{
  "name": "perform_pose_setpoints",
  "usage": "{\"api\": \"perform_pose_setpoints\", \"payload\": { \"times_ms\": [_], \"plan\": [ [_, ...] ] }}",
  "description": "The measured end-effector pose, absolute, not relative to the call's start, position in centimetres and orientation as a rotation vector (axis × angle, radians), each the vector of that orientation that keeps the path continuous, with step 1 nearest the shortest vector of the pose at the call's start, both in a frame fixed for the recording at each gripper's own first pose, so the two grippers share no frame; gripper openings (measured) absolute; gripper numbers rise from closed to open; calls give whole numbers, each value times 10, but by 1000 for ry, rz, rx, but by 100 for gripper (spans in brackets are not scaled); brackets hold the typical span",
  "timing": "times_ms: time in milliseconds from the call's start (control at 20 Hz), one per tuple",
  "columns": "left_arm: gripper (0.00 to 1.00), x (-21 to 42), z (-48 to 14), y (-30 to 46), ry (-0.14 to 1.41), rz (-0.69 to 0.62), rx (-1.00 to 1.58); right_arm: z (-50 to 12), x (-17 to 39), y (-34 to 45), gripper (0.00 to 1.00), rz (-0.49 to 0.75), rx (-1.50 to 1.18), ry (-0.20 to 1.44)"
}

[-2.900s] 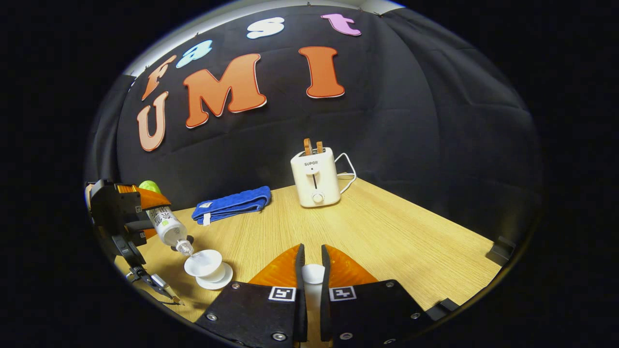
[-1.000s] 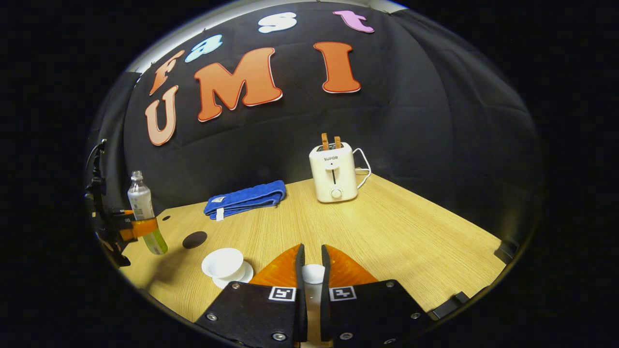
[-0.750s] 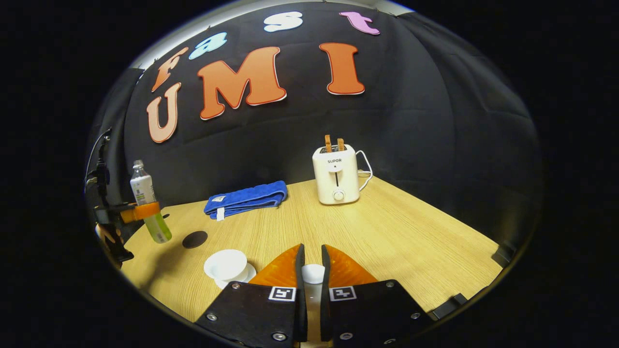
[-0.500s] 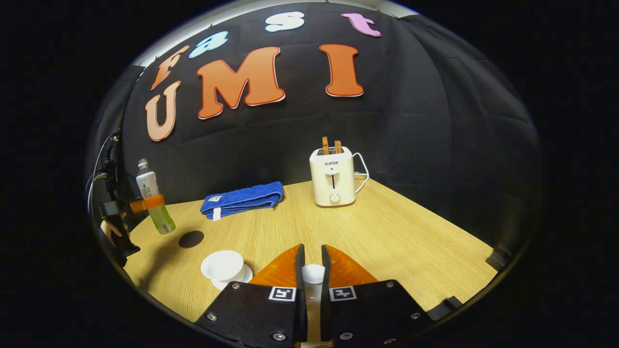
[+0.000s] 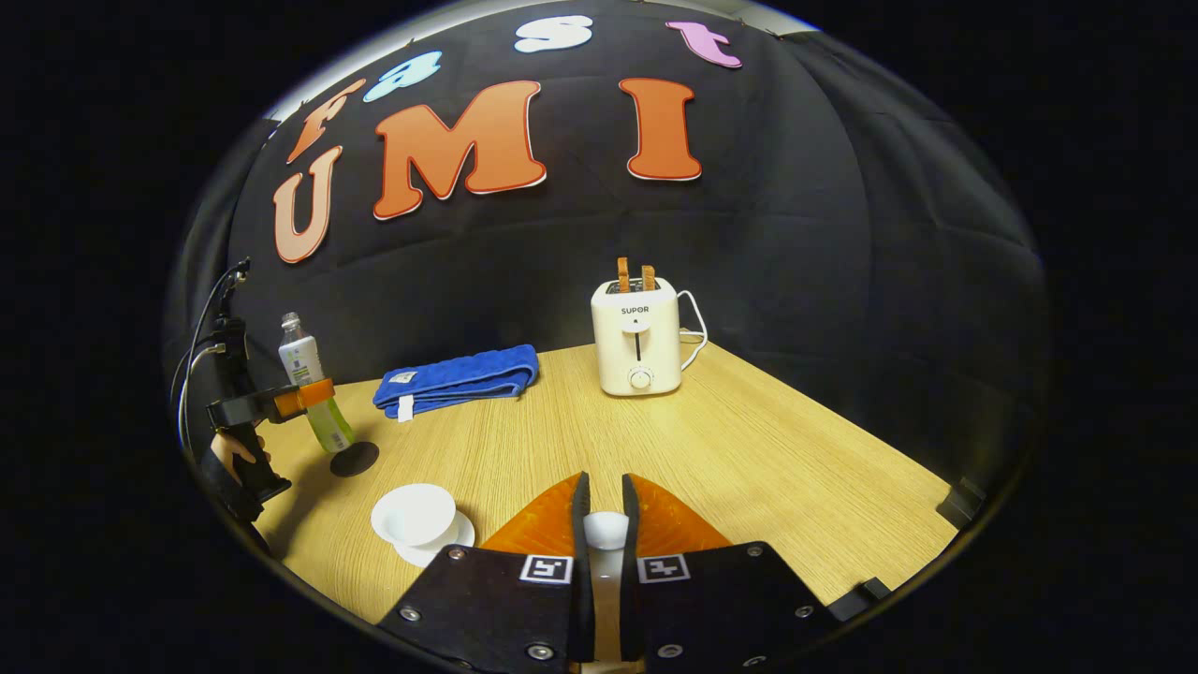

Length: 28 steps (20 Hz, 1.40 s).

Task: Open the teacup lid with one hand, grasp the water bottle and pour water into the teacup with the other hand; after pouring, place the water bottle on the coaster and then close the teacup lid.

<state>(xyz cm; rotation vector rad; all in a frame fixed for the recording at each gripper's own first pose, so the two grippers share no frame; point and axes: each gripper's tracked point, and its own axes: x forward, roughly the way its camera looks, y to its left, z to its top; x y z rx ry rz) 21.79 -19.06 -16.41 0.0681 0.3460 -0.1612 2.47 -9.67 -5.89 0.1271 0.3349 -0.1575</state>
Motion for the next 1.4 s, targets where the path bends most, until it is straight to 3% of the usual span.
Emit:
{"api": "perform_pose_setpoints", "payload": {
  "times_ms": [800,1000,1250,1400],
  "plan": [
    [66,220,-189,-192,348,-178,102,-64,27,-89,11,-151,118,351],
    [72,218,-204,-191,389,-177,108,-63,26,-89,11,-152,117,350],
    [92,220,-205,-192,383,-177,105,-66,27,-90,11,-155,117,357],
    [94,220,-205,-191,381,-176,107,-67,29,-86,11,-149,116,360]
  ]
}}
